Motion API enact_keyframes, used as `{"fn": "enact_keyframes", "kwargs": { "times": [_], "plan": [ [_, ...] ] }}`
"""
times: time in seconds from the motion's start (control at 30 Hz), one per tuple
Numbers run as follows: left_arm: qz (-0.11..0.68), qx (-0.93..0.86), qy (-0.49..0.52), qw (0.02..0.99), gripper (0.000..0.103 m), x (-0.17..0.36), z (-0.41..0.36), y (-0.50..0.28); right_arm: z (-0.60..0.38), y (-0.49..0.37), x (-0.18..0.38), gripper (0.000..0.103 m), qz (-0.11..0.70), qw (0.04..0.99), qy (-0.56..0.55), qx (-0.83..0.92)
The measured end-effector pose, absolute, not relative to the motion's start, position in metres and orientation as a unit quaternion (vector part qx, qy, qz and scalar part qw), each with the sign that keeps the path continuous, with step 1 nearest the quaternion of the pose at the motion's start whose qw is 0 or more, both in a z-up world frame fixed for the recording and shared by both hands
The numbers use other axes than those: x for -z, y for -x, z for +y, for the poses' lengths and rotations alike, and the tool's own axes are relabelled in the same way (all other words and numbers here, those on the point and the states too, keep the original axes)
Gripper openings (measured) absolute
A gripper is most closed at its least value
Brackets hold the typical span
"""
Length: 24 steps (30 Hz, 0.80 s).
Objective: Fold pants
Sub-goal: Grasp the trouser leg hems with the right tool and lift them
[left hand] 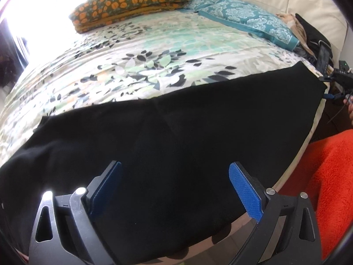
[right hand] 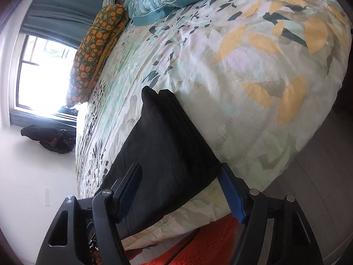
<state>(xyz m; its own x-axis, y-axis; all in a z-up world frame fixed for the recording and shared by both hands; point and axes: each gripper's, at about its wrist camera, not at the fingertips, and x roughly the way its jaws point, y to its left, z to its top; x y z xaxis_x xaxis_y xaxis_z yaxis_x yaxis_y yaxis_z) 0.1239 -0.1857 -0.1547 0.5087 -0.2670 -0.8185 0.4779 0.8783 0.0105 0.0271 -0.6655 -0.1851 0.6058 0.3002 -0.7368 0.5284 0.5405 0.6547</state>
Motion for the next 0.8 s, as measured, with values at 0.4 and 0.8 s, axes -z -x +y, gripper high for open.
{"fn": "enact_keyframes", "kwargs": {
  "times": [0.4,0.8],
  "plan": [
    [0.492,0.238,-0.129,0.827,0.092,0.166,-0.194,-0.126,-0.655,-0.018,0.161,0.020,0.395,0.783,-0.474,0.079],
    [0.481,0.131,0.047,0.865,0.092,0.127,-0.044,-0.148,-0.468,-0.068,0.068,0.020,0.342,0.823,-0.439,-0.116]
  ]
}}
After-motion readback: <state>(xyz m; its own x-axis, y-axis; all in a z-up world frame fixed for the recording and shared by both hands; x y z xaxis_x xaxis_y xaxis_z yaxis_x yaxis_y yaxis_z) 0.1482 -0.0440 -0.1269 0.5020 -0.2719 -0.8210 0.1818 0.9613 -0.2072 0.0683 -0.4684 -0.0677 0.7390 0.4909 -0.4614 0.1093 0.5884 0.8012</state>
